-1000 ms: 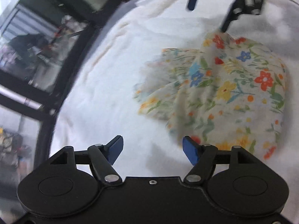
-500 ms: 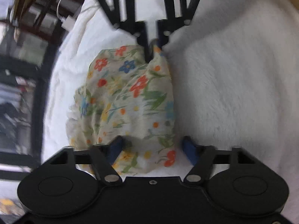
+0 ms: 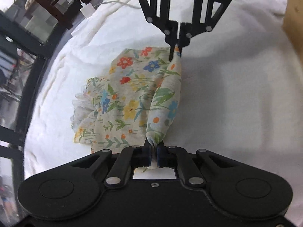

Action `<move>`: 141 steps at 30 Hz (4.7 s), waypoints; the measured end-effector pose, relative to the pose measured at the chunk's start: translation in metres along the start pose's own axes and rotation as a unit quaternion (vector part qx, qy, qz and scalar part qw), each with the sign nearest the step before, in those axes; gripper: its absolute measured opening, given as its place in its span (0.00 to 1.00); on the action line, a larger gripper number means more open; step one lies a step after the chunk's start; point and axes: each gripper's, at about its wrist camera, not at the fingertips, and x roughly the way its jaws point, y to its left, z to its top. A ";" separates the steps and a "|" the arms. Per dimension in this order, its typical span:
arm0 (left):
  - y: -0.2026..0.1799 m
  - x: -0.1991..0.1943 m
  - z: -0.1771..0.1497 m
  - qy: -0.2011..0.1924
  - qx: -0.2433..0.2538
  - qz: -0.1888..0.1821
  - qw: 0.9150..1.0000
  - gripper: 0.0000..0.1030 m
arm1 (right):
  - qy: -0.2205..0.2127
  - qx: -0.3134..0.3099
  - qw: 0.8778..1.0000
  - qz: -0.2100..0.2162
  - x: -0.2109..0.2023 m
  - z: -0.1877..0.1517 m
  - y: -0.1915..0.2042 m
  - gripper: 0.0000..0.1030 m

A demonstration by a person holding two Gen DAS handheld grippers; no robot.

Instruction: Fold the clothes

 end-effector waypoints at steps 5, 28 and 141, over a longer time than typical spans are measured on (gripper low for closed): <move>-0.026 -0.029 -0.001 -0.002 -0.059 -0.120 0.991 0.05 | 0.001 0.048 0.993 0.105 -0.014 0.000 0.004 0.03; 0.115 0.045 -0.001 0.033 -0.174 0.100 0.979 0.52 | 0.019 0.214 0.977 0.003 0.030 -0.014 -0.167 0.40; -0.010 -0.146 0.065 0.130 -0.604 0.072 0.783 0.64 | 0.044 0.538 0.842 -0.001 -0.159 0.036 -0.010 0.68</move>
